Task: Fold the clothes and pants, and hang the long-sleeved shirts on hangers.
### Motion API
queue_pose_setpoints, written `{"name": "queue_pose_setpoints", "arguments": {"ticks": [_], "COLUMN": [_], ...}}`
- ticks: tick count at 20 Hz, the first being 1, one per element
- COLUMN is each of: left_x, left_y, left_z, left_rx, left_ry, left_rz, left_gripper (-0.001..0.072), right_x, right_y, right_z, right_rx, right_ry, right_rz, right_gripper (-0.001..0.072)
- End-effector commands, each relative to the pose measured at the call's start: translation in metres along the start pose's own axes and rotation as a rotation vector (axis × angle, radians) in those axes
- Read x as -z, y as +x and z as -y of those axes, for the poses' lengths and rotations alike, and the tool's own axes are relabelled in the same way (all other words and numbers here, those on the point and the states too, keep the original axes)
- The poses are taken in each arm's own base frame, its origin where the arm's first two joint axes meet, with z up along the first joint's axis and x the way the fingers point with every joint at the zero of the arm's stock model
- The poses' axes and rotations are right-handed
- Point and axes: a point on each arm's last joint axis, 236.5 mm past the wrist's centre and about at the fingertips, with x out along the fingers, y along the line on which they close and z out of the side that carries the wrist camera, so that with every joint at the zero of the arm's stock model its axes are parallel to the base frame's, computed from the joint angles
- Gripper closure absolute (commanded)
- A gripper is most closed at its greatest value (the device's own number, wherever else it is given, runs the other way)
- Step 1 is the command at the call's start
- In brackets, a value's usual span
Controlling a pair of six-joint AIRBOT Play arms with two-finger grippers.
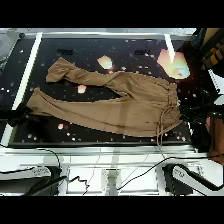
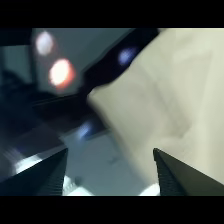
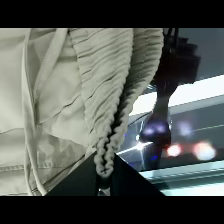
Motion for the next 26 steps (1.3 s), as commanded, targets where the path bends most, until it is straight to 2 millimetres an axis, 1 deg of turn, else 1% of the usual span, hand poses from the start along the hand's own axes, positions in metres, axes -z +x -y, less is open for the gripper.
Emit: {"name": "queue_pose_setpoints", "arguments": {"ticks": [1, 2, 3, 5, 6, 8, 11, 12, 13, 14, 15, 16, 18, 19, 20, 21, 23, 25, 26], "left_x": [-0.02, -0.03, -0.038, -0.055, -0.065, -0.086, -0.115, -0.12, -0.122, -0.119, -0.113, -0.104, -0.089, -0.088, -0.087, -0.084, -0.072, -0.049, -0.036], "left_y": [0.022, 0.021, 0.019, 0.007, -0.004, -0.036, -0.097, -0.115, -0.13, -0.145, -0.154, -0.163, -0.179, -0.19, -0.2, -0.205, -0.201, -0.185, -0.175], "left_z": [0.01, 0.011, 0.013, 0.026, 0.04, 0.072, 0.123, 0.135, 0.142, 0.144, 0.138, 0.12, 0.069, 0.041, 0.024, 0.017, 0.012, 0.001, -0.008], "left_rx": [0.089, 0.097, 0.105, 0.141, 0.175, 0.245, 0.336, 0.348, 0.343, 0.317, 0.262, 0.161, -0.083, -0.204, -0.28, -0.306, -0.31, -0.321, -0.334], "left_ry": [-0.118, -0.132, -0.146, -0.148, -0.122, -0.051, 0.078, 0.107, 0.127, 0.157, 0.184, 0.219, 0.272, 0.233, 0.209, 0.206, 0.197, 0.185, 0.179], "left_rz": [0.082, 0.119, 0.148, 0.185, 0.196, 0.213, 0.239, 0.239, 0.229, 0.204, 0.167, 0.119, 0.051, 0.05, 0.059, 0.054, 0.012, -0.084, -0.139], "left_gripper": [0.0403, 0.0612, 0.0695, 0.0695, 0.0696, 0.0698, 0.07, 0.0699, 0.07, 0.07, 0.0699, 0.0699, 0.0698, 0.0698, 0.0698, 0.0698, 0.0698, 0.0698, 0.0699], "right_x": [0.0, -0.002, -0.007, -0.022, -0.032, -0.061, -0.102, -0.112, -0.12, -0.124, -0.123, -0.119, -0.102, -0.09, -0.077, -0.066, -0.05, -0.032, -0.018], "right_y": [0.0, 0.0, -0.002, -0.009, -0.015, -0.039, -0.085, -0.101, -0.116, -0.127, -0.136, -0.142, -0.141, -0.137, -0.134, -0.131, -0.125, -0.109, -0.097], "right_z": [-0.002, -0.002, -0.002, -0.009, -0.014, -0.019, -0.02, -0.02, -0.019, -0.018, -0.019, -0.019, -0.012, -0.006, -0.001, 0.004, 0.012, 0.021, 0.024], "right_rx": [-0.008, -0.007, -0.008, -0.031, -0.047, -0.057, -0.041, -0.027, -0.009, 0.003, 0.012, 0.024, 0.069, 0.097, 0.12, 0.14, 0.17, 0.186, 0.186], "right_ry": [0.004, 0.003, 0.003, 0.008, 0.011, 0.053, 0.089, 0.077, 0.063, 0.053, 0.043, 0.031, -0.01, -0.032, -0.045, -0.064, -0.076, -0.064, -0.058], "right_rz": [0.002, 0.01, 0.025, 0.08, 0.118, 0.221, 0.378, 0.422, 0.457, 0.476, 0.477, 0.458, 0.381, 0.325, 0.27, 0.217, 0.148, 0.064, 0.007], "right_gripper": [0.0672, 0.0672, 0.0672, 0.0672, 0.0673, 0.0672, 0.0673, 0.0673, 0.0673, 0.0673, 0.0673, 0.0673, 0.0673, 0.0673, 0.0673, 0.0672, 0.0673, 0.0672, 0.0673]}}
